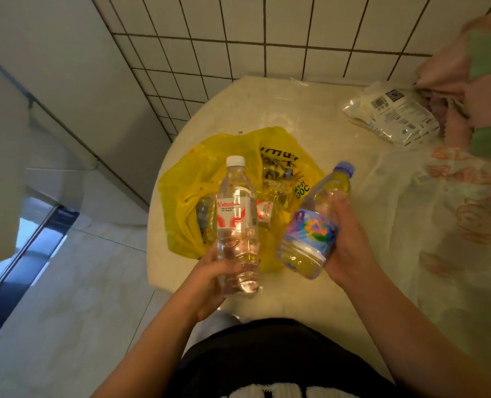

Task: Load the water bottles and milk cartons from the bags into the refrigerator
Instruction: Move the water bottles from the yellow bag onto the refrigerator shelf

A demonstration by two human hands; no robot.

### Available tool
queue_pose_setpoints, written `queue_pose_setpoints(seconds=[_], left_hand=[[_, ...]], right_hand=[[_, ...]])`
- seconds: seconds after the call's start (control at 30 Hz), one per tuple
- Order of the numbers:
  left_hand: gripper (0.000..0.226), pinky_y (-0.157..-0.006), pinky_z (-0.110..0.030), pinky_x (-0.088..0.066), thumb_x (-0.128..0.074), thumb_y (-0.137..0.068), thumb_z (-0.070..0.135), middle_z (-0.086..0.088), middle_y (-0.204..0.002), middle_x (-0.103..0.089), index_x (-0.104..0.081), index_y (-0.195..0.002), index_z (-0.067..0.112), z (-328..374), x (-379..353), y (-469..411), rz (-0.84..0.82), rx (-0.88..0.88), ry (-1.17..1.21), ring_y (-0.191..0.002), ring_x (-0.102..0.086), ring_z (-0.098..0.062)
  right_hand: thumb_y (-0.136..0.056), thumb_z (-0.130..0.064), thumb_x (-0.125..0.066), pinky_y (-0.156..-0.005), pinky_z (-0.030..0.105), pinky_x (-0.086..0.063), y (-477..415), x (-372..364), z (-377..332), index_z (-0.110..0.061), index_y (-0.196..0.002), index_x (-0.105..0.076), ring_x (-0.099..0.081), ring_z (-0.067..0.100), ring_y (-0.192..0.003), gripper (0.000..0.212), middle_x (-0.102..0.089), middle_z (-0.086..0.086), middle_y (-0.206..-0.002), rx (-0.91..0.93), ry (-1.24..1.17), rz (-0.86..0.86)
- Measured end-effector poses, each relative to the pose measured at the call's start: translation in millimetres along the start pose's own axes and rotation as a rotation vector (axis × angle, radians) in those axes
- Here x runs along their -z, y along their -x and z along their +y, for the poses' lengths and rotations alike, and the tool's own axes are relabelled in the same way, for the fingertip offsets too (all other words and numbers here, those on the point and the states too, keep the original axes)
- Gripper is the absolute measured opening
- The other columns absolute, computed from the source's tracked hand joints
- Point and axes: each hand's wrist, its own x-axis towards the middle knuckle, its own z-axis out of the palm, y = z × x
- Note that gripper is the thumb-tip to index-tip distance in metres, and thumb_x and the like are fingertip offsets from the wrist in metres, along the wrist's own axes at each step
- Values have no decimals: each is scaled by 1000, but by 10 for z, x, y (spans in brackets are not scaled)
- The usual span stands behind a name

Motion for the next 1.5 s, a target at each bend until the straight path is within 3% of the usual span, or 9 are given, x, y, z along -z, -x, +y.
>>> queue_pose_setpoints(seconds=[0.1, 0.23, 0.4, 0.5, 0.67, 0.9, 1.07, 1.33, 1.5], left_hand=[[89, -82, -45, -56, -91, -46, 20, -20, -109, -66, -57, -128, 8, -2, 59, 110, -39, -54, 24, -95, -67, -33], [85, -73, -41, -60, -95, -40, 39, -19, -98, -69, -65, -113, 6, 7, 138, 331, 18, -81, 63, -84, -70, -31], [39, -83, -47, -55, -74, -74, 29, -15, -94, -71, -63, -107, 10, -36, 538, 726, 183, -91, 119, -86, -69, -30], [43, -78, -45, -58, -72, -74, 33, -18, -97, -70, -64, -109, 9, -76, 978, 1083, 236, -105, 116, -88, -68, -33], [57, -84, -46, -56, -71, -69, 38, -14, -100, -73, -60, -117, 9, -314, 1918, 1899, 371, -189, 19, -92, -71, -31], [43, -69, -22, -57, -71, -76, 39, 6, -97, -75, -60, -114, 24, -708, 3109, 3250, 581, -285, -105, -90, -72, -13], [39, -72, -25, -56, -71, -78, 38, 4, -93, -75, -61, -111, 22, -893, 3624, 3957, 765, -340, 13, -88, -72, -15], [27, -78, -35, -58, -66, -84, 32, -2, -94, -74, -61, -108, 21, -986, 4461, 4450, 1046, -363, 214, -88, -72, -20], [41, -73, -33, -57, -69, -77, 42, 0, -89, -74, -61, -109, 19, -664, 5096, 4543, 1106, -394, 239, -82, -73, -17]], right_hand=[[-85, -59, -51, -60, 35, -58, 68, -77, 117, -16, -108, -67, -73, 21, -75, 51, -74, 6, -91, -120, 56, -17], [-83, -56, -57, -56, 33, -58, 216, -208, 363, -11, -100, -68, -71, 22, -66, 49, -72, 9, -80, -257, 47, -23], [-70, -59, -71, -76, 43, -56, 452, -541, 834, -8, -109, -68, -67, 31, -83, 64, -68, 17, -95, -388, 90, -87], [-60, -53, -74, -71, 41, -58, 641, -809, 1254, 2, -112, -66, -70, 32, -78, 76, -69, 21, -94, -466, 232, -147], [-69, -48, -59, -63, 35, -52, 1083, -1402, 2199, 3, -91, -68, -65, 27, -58, 56, -68, 21, -74, -571, 370, -202], [-82, -44, -60, -61, 34, -58, 1671, -2243, 3652, 3, -122, -59, -68, 28, -70, 62, -68, 18, -88, -728, 420, -298], [-78, -43, -61, -70, 37, -56, 1993, -2783, 4316, 3, -120, -61, -68, 30, -77, 63, -68, 20, -95, -822, 522, -440], [-43, -45, -93, -73, 42, -58, 2059, -3579, 5199, 0, -118, -63, -69, 32, -84, 93, -68, 20, -102, -928, 685, -553], [-78, -42, -64, -77, 42, -56, 1827, -4228, 5688, -2, -125, -58, -67, 32, -83, 62, -68, 19, -99, -973, 679, -560]])
